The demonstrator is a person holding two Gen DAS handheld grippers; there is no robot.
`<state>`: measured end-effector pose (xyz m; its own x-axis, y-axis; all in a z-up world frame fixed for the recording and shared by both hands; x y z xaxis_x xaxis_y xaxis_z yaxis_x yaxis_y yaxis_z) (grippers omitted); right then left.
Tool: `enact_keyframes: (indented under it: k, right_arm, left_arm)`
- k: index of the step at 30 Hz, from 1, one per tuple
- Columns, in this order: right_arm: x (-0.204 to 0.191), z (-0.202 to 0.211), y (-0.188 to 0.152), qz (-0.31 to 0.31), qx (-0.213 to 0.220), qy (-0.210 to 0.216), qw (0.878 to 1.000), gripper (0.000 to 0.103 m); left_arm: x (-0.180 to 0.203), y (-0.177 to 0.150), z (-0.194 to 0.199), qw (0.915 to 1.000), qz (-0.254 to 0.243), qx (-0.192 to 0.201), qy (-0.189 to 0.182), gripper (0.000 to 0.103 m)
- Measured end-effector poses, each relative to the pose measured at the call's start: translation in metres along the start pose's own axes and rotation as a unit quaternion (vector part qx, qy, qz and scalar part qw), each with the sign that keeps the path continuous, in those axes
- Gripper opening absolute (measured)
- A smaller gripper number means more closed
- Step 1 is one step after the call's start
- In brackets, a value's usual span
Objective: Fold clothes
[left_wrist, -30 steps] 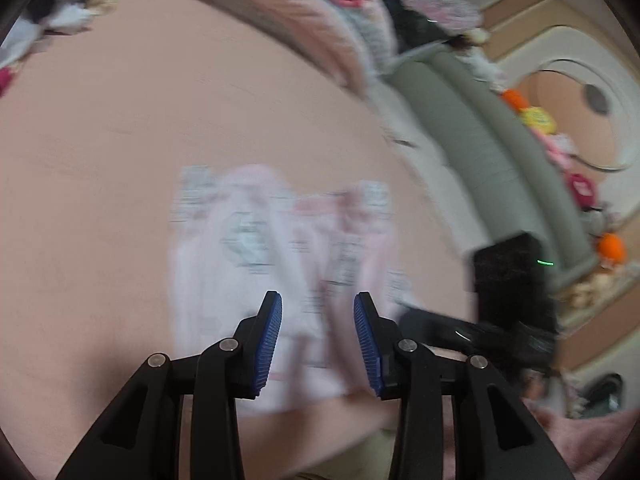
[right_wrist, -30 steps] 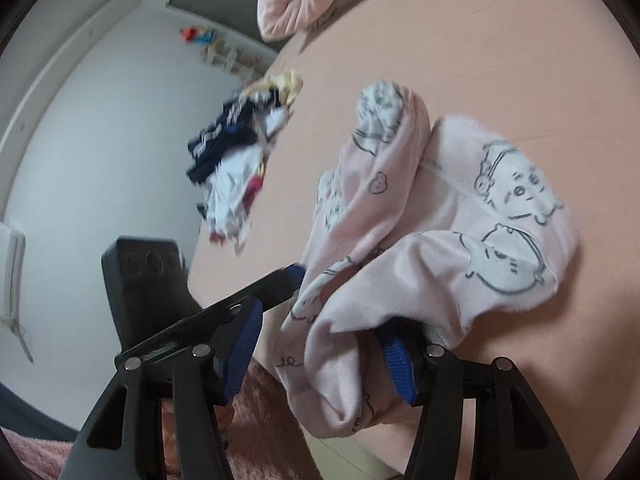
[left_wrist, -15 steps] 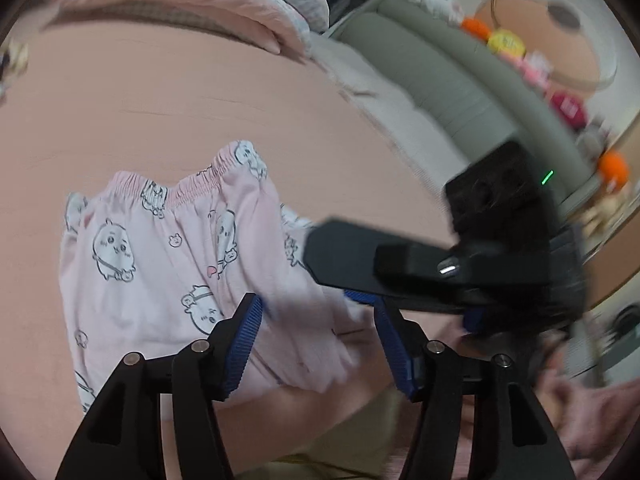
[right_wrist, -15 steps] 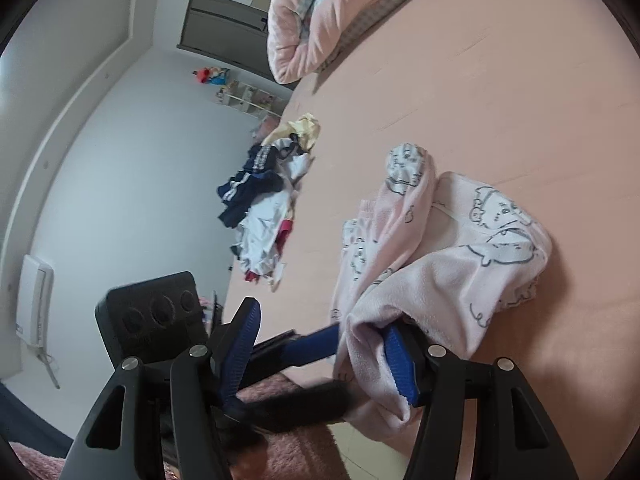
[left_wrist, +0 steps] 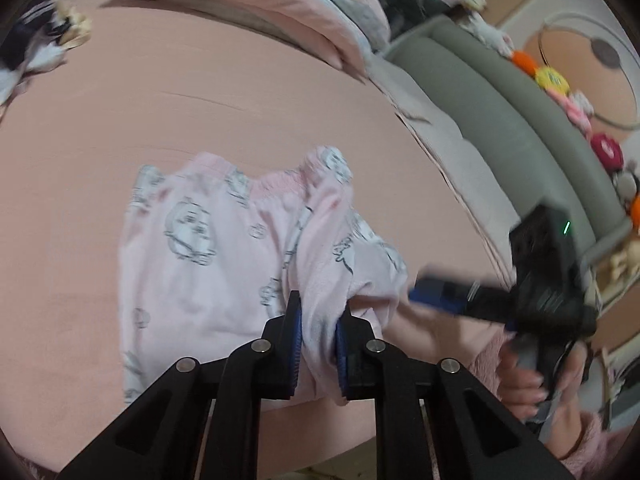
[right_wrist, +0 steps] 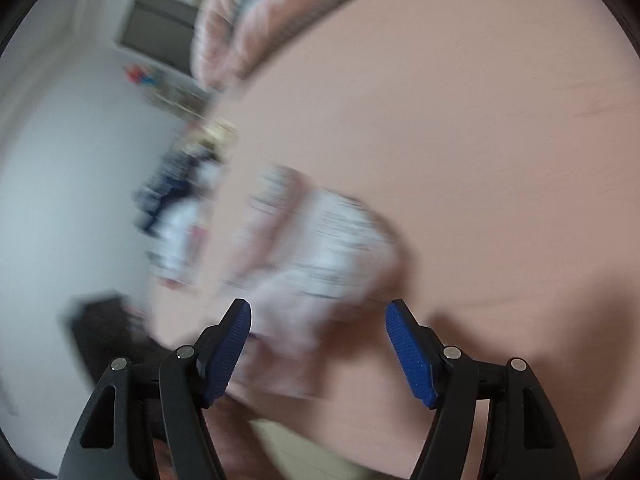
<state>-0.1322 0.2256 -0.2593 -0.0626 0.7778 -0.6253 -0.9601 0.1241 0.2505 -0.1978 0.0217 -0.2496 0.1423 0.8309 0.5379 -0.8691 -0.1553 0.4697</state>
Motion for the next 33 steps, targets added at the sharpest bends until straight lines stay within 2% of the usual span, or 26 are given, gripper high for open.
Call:
enact_keyframes:
  k: [3,6,7,9,11,15,18,23,27,30,32,33]
  right_arm:
    - [0.008,-0.008,-0.014,0.008,-0.041,-0.036,0.998,0.066]
    - [0.009,-0.028,-0.024,0.047,-0.08,-0.089,0.992,0.066]
    - [0.007,-0.035,-0.025,0.064,-0.085,-0.108,0.988,0.067]
    - [-0.003,-0.043,-0.02,0.092,-0.068,-0.129,0.985,0.068]
    - [-0.016,-0.042,-0.005,0.102,-0.033,-0.125,0.986,0.064]
    - [-0.064,-0.039,0.023,0.135,0.019,-0.081,0.987,0.062]
    - [-0.101,-0.052,0.03,0.187,0.025,-0.074,0.979,0.062]
    - [-0.143,-0.07,0.039,0.209,0.022,-0.046,0.977,0.062]
    - [-0.153,-0.059,0.042,0.215,0.021,-0.053,0.975,0.062]
    - [-0.146,-0.047,0.043,0.214,0.017,-0.084,0.973,0.062]
    - [-0.135,-0.026,0.045,0.193,0.045,-0.088,0.976,0.062]
    - [-0.127,-0.014,0.046,0.179,0.059,-0.088,0.978,0.062]
  left_arm:
    - [-0.008,0.004,0.004,0.9996,0.024,0.005,-0.016,0.012]
    - [-0.007,0.005,-0.001,0.9985,0.04,-0.001,-0.038,0.012]
    - [-0.007,0.003,0.001,0.9984,0.038,-0.004,-0.042,0.012]
    - [-0.007,0.002,0.004,0.999,0.026,-0.008,-0.036,0.012]
    - [-0.012,0.001,0.005,0.999,0.027,-0.017,-0.03,0.012]
    - [-0.034,0.003,0.007,0.9985,0.044,-0.031,-0.01,0.012]
    - [-0.062,-0.001,0.006,0.9963,0.053,-0.065,0.022,0.011]
    - [-0.1,-0.009,0.005,0.9886,0.059,-0.118,0.073,0.011]
    - [-0.082,-0.006,0.015,0.9945,0.04,-0.092,0.03,0.012]
    - [-0.056,-0.006,0.007,0.9962,0.007,-0.086,0.004,0.016]
    - [-0.039,-0.006,0.002,0.9964,-0.015,-0.083,-0.014,0.037]
    - [-0.03,-0.006,-0.001,0.9961,-0.026,-0.081,-0.023,0.041]
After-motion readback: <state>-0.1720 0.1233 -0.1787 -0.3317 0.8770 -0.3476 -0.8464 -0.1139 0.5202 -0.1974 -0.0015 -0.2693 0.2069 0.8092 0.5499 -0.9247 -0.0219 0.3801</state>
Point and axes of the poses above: each gripper's, at about its wrist camera, not at the fingertips, and z roughly against the way its jaws point, x to its right, y to its top, the point moved 8 cm from there along -z, roughly the way its jaws point, and after that the axes turned 1 degree about -x, right-handed, at the moved point
